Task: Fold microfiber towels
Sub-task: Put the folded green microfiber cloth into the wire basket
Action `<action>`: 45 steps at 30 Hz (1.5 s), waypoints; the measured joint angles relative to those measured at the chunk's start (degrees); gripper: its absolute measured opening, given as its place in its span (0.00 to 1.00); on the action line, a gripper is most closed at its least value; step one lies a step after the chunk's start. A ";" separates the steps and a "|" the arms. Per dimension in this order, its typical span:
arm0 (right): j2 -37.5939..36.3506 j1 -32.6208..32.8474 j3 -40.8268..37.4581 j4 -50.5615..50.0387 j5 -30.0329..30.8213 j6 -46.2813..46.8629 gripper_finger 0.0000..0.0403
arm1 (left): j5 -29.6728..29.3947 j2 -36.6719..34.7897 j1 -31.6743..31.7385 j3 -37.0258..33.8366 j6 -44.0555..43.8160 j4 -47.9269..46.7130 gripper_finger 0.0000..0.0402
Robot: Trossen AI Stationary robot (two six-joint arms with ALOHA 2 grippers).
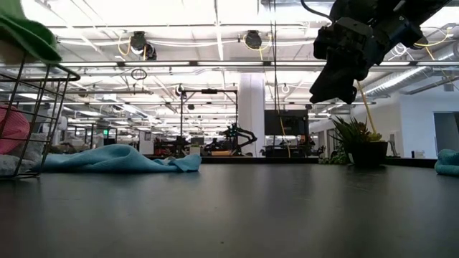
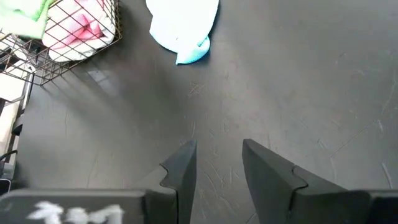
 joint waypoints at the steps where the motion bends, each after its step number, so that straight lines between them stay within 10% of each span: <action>1: 0.00 0.00 0.00 -0.02 0.00 0.00 0.30 | 0.99 0.29 -0.36 0.00 -0.87 2.51 0.02; 23: 0.00 0.13 0.00 -0.02 -0.28 0.00 0.30 | 6.50 13.22 -8.60 0.00 -9.03 -10.78 0.01; 45: 0.00 0.15 0.00 0.02 -0.31 0.00 0.30 | 2.81 14.24 -3.11 -0.04 0.40 -8.54 0.01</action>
